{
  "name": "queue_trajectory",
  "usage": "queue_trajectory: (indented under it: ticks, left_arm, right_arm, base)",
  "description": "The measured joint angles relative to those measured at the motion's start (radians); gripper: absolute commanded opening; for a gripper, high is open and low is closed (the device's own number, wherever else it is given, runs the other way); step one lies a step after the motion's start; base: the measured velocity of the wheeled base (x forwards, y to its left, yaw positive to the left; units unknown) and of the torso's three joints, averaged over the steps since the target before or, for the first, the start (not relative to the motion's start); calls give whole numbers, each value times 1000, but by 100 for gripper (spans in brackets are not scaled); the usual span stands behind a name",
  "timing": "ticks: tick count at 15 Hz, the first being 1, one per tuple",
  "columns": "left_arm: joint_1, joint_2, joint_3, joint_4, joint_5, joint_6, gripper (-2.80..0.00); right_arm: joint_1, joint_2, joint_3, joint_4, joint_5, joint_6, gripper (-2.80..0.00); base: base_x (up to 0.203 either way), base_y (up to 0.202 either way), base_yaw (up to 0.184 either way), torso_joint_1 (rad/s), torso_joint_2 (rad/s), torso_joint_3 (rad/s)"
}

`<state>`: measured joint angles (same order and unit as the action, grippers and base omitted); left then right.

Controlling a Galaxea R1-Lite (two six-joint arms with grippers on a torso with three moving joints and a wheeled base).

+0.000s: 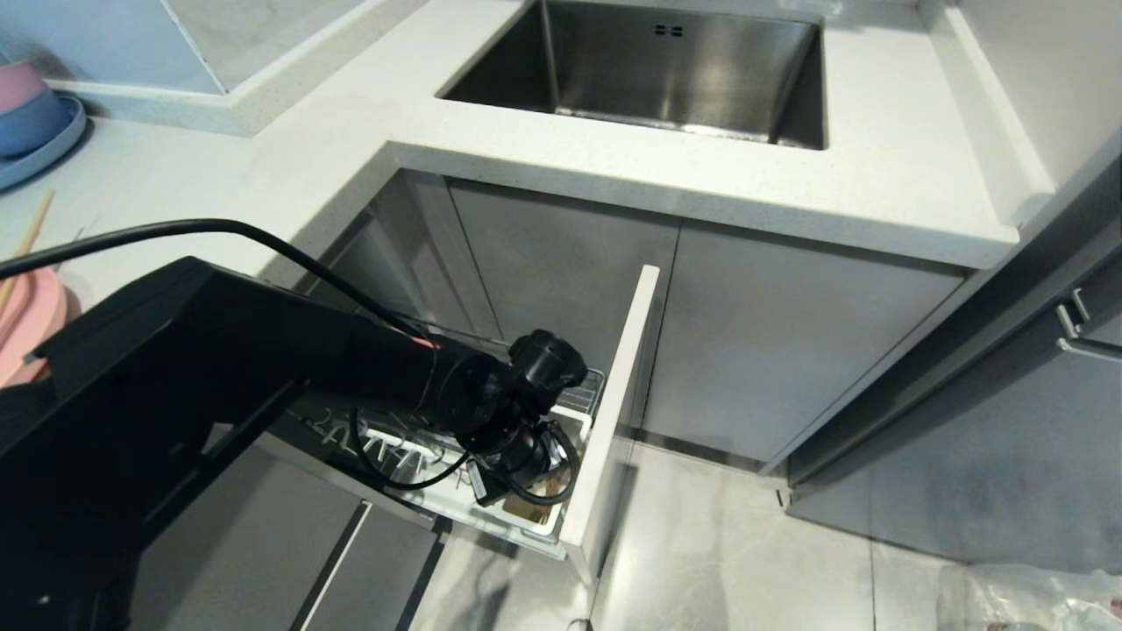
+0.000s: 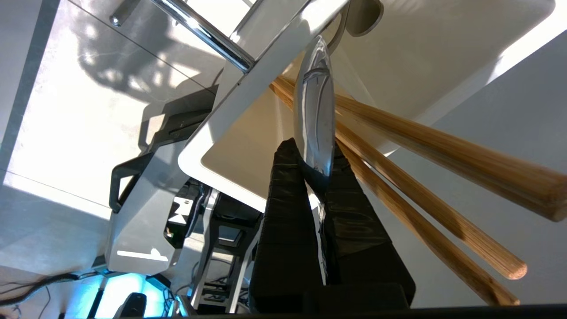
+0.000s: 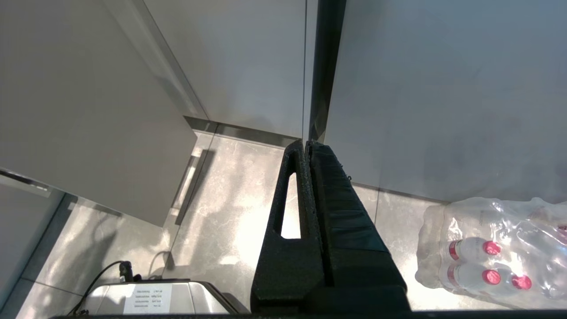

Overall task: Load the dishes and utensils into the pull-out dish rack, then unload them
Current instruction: Take the spoon out of the cupboard

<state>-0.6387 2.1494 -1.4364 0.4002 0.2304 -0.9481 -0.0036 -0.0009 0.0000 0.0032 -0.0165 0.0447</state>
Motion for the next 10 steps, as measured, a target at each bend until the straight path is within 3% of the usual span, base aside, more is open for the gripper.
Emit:
queue_trajectory:
  ticks: [6,10]
  left_arm:
    - [-9,-37,0,4,0,0,-280]
    - [-24,-89,-6,41,37,-2,-280]
  right_arm:
    - [-1,0,0,0,0,0,-280]
    - [-1,0,0,0,0,0,-280]
  base:
    - [0,0,0,0,0,0]
    - [0,0,0,0,0,0]
